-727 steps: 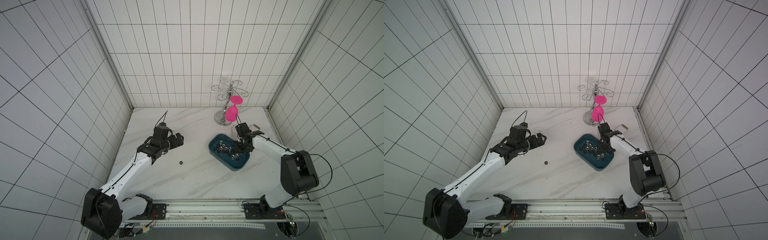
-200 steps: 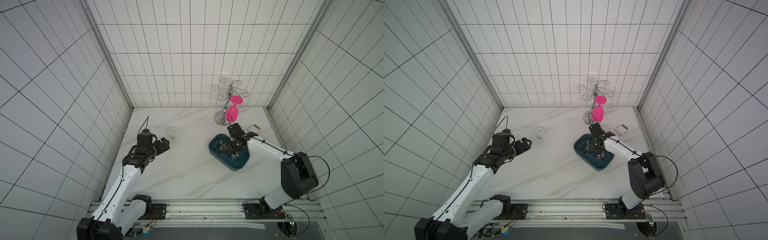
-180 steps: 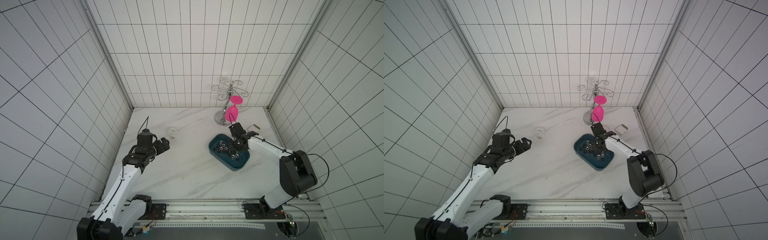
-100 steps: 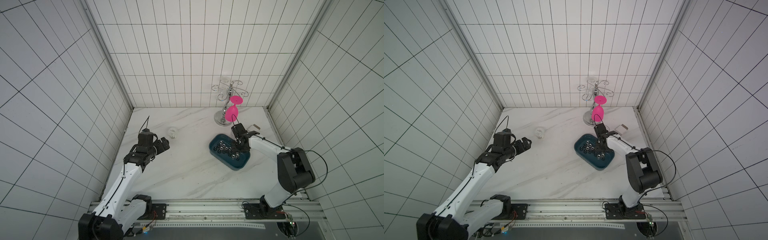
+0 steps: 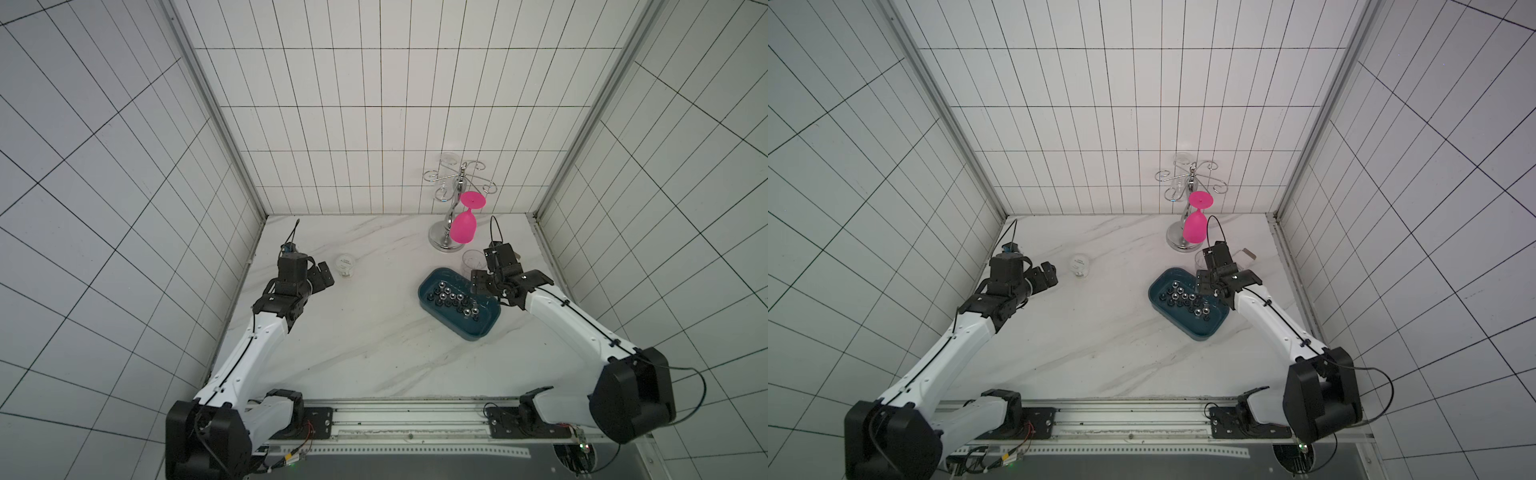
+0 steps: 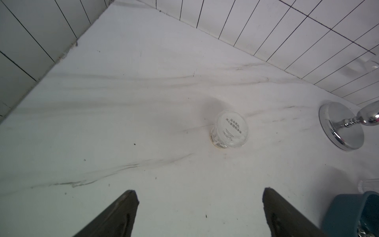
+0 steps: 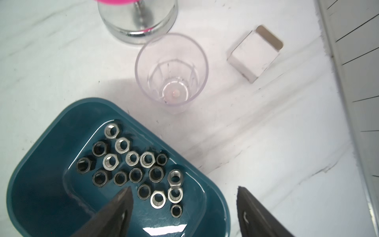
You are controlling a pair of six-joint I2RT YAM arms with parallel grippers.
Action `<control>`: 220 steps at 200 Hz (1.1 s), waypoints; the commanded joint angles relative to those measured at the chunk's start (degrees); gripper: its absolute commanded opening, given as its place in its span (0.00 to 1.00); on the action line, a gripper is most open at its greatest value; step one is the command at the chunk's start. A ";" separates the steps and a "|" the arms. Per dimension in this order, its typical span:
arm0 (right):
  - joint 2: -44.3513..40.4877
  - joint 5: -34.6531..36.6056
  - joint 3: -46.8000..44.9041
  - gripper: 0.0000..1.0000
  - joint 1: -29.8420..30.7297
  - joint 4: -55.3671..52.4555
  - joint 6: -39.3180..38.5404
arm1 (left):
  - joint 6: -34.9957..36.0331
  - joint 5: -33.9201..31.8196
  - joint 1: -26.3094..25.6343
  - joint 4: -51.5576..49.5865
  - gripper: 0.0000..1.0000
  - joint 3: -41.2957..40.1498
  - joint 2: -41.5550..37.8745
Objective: Put the nuts on the desktop into the storage box
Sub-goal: Place the nut in the storage box, then reset both arms
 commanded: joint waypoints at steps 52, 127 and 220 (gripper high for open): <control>5.66 6.82 3.21 0.89 -11.14 9.95 -5.31 | 10.44 -5.05 5.95 27.10 0.98 -5.18 11.75; 4.98 0.32 -17.46 0.97 -19.84 43.07 -14.03 | 14.77 -5.87 6.74 47.54 0.98 -13.96 14.35; 12.34 -6.68 -33.17 0.99 -22.21 76.83 -17.26 | 16.74 -2.92 6.28 64.29 0.98 -20.29 24.51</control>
